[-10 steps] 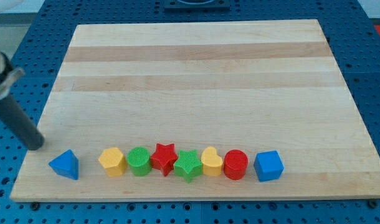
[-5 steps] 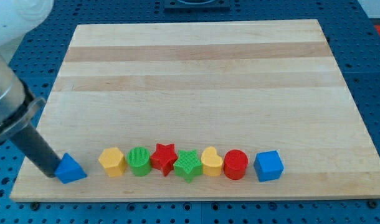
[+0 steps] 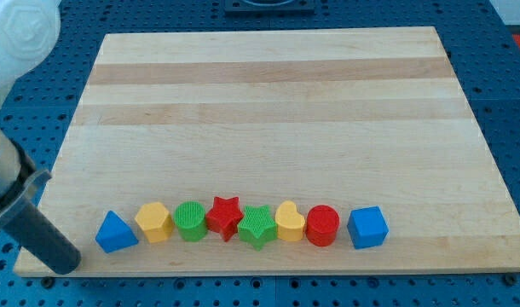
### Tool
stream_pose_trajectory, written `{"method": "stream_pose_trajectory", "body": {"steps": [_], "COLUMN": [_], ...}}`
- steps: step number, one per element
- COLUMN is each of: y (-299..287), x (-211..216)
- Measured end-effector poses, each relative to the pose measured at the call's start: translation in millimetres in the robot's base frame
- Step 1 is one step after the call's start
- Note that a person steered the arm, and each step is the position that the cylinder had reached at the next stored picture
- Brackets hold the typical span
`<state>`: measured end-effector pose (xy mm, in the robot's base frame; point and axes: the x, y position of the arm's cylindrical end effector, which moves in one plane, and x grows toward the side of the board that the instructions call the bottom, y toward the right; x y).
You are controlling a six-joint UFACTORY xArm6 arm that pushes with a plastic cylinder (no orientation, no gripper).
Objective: Place blue triangle to the left of yellow hexagon
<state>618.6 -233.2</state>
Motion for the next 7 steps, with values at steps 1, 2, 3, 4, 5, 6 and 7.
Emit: {"method": "stream_pose_trajectory", "body": {"steps": [1, 2, 3, 4, 5, 6, 7], "y": [14, 27, 32, 32, 22, -7, -12], "x": [-1, -1, -1, 0, -1, -40, -96]}}
